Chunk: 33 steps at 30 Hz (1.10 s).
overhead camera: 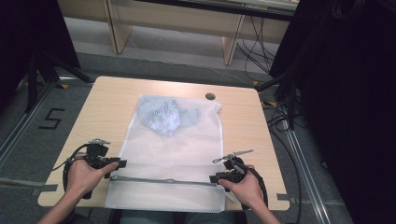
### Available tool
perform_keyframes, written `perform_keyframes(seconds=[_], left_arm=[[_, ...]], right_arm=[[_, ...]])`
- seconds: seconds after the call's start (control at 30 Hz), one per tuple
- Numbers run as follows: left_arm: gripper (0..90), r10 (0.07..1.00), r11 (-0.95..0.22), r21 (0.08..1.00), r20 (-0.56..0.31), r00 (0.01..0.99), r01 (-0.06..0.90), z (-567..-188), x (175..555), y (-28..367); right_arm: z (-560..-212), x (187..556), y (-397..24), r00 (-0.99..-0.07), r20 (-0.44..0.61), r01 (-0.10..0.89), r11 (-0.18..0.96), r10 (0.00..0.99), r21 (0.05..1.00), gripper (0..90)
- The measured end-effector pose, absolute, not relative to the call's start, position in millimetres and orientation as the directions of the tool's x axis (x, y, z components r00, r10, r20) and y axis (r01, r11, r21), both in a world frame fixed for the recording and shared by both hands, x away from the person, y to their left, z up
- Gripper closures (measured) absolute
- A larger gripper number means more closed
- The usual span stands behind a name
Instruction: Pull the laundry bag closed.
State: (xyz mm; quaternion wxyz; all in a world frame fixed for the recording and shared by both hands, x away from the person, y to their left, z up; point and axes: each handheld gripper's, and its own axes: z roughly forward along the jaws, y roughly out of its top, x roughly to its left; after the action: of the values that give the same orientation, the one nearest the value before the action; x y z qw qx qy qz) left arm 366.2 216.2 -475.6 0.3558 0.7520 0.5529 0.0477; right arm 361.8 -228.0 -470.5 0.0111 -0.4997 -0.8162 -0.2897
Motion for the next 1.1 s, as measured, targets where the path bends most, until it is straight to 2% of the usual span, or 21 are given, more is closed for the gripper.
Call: perform_keyframes(seconds=[0.07, 0.1, 0.13, 0.23, 0.37, 0.4, 0.43, 0.6, 0.77, 0.87, 0.97, 1.0, 1.1], left_arm=[[68.2, 0.87, -0.129, 0.579, -0.323, 0.372, 0.805, -475, 366, 218], [75.7, 0.882, -0.14, 0.569, -0.301, 0.363, 0.81, -474, 366, 223], [79.1, 0.882, -0.14, 0.569, -0.301, 0.363, 0.81, -474, 366, 223], [83.5, 0.903, -0.172, 0.539, -0.247, 0.35, 0.824, -478, 368, 231], [88.0, 0.91, -0.187, 0.516, -0.229, 0.345, 0.836, -481, 370, 236], [88.7, 0.913, -0.181, 0.516, -0.228, 0.338, 0.837, -482, 370, 236], [89.2, 0.912, -0.171, 0.515, -0.239, 0.332, 0.84, -483, 369, 235], [89.5, 0.905, -0.212, 0.496, -0.227, 0.361, 0.842, -482, 370, 231], [89.7, 0.902, -0.22, 0.464, -0.237, 0.36, 0.858, -483, 369, 225], [89.7, 0.897, -0.236, 0.476, -0.228, 0.378, 0.847, -486, 370, 226], [89.6, 0.9, -0.211, 0.463, -0.252, 0.355, 0.861, -486, 369, 223], [89.6, 0.896, -0.241, 0.447, -0.239, 0.375, 0.861, -485, 369, 224], [89.6, 0.896, -0.24, 0.426, -0.25, 0.368, 0.873, -487, 369, 224]], right_arm=[[-470, 362, -227, -0.5, 0.301, 0.823, 0.338, 0.812, 0.457, 65.5], [-466, 362, -223, -0.507, 0.309, 0.818, 0.336, 0.805, 0.467, 68.5], [-466, 362, -223, -0.507, 0.309, 0.818, 0.336, 0.805, 0.467, 68.5], [-458, 362, -213, -0.538, 0.32, 0.793, 0.34, 0.78, 0.505, 72.4], [-454, 363, -201, -0.56, 0.322, 0.776, 0.347, 0.763, 0.527, 72.2], [-453, 362, -196, -0.552, 0.349, 0.788, 0.337, 0.757, 0.516, 72.3], [-454, 364, -194, -0.572, 0.322, 0.768, 0.355, 0.754, 0.533, 72.3], [-454, 366, -179, -0.592, 0.325, 0.758, 0.374, 0.737, 0.534, 72.4], [-449, 369, -153, -0.606, 0.337, 0.757, 0.393, 0.72, 0.522, 73.2], [-448, 369, -143, -0.614, 0.36, 0.757, 0.394, 0.702, 0.522, 73.4], [-449, 371, -131, -0.63, 0.357, 0.746, 0.411, 0.689, 0.523, 73.2], [-449, 371, -123, -0.626, 0.363, 0.753, 0.413, 0.69, 0.512, 73.2], [-451, 372, -117, -0.644, 0.367, 0.74, 0.424, 0.671, 0.522, 73.0]])
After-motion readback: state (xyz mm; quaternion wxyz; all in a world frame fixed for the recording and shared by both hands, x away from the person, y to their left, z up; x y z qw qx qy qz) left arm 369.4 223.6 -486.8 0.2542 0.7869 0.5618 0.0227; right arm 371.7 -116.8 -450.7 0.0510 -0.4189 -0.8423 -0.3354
